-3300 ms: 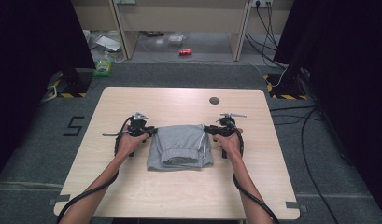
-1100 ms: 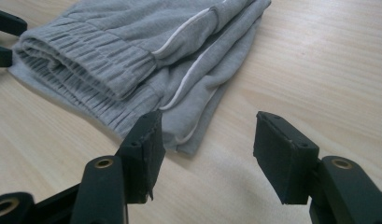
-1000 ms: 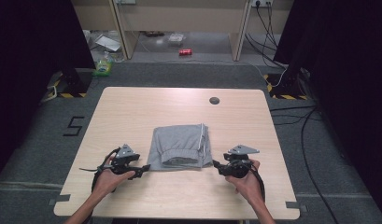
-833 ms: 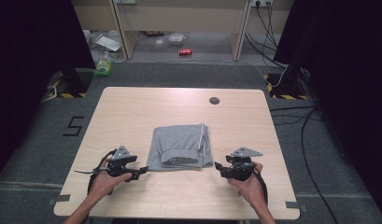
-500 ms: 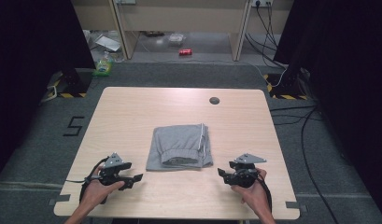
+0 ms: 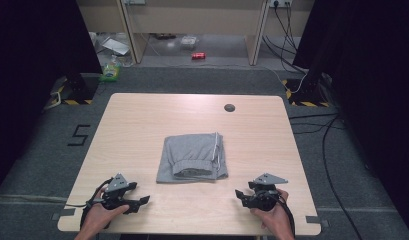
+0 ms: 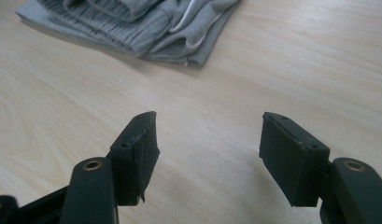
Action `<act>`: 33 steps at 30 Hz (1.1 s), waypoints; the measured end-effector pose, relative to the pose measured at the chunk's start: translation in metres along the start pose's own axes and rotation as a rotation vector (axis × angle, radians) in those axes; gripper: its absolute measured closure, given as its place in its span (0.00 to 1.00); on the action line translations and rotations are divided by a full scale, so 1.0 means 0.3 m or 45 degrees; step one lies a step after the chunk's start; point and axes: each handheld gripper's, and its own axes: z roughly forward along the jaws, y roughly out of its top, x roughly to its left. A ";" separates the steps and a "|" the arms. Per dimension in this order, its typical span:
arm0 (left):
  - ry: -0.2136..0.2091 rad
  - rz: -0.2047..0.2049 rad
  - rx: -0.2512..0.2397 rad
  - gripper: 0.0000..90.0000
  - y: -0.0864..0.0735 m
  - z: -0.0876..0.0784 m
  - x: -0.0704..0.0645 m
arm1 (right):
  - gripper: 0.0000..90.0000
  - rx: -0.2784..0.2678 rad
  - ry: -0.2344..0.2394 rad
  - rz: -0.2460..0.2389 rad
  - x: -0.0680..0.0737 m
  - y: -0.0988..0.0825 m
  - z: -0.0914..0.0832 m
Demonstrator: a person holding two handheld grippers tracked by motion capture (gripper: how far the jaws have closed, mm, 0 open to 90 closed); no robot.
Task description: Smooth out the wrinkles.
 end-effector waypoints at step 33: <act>0.079 0.103 0.018 0.20 -0.028 -0.016 -0.013 | 0.30 0.066 -0.056 -0.124 0.026 -0.045 0.019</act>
